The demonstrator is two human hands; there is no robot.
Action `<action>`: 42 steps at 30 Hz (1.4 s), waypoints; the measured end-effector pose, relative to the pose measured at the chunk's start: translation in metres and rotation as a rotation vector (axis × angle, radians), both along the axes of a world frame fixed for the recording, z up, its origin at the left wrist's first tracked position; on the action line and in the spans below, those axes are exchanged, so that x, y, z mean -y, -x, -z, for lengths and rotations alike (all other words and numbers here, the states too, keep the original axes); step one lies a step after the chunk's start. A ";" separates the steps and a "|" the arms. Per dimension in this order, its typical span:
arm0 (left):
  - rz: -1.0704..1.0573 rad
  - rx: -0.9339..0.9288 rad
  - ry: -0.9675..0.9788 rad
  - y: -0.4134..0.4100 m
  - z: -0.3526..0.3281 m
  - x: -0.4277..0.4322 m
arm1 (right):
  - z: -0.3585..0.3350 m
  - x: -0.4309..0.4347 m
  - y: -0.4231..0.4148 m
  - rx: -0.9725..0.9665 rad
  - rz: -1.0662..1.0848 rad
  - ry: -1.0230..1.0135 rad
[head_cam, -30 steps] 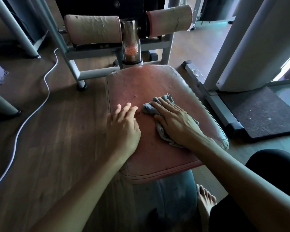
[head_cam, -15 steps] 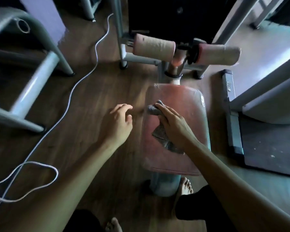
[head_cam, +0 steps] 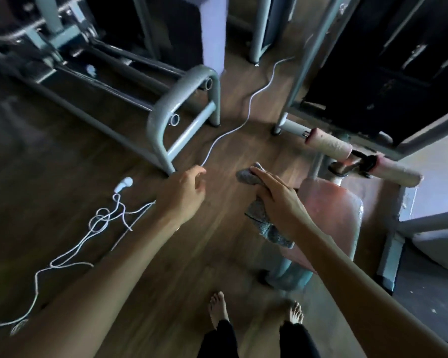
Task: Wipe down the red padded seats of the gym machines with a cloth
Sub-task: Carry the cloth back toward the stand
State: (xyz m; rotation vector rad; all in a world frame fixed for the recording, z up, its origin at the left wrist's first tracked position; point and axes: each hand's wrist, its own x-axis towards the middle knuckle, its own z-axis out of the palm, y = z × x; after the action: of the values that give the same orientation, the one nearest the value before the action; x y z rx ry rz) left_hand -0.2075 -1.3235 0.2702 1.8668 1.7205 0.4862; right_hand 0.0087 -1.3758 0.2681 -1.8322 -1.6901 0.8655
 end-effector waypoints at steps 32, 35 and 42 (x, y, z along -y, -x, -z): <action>0.197 -0.101 0.057 0.017 -0.070 -0.428 | -0.036 -0.419 0.047 -0.008 0.137 -0.060; 0.261 -0.100 0.052 0.002 -0.065 -0.488 | -0.035 -0.470 0.036 0.000 0.170 -0.070; 0.439 -0.133 0.052 -0.050 -0.053 -0.625 | -0.034 -0.577 -0.008 0.003 0.328 -0.067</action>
State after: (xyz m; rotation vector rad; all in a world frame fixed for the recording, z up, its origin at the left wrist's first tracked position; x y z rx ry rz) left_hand -0.1576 -0.6988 0.3232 2.1958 1.3254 0.1443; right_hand 0.0166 -0.7988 0.3026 -1.9906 -1.3486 0.6598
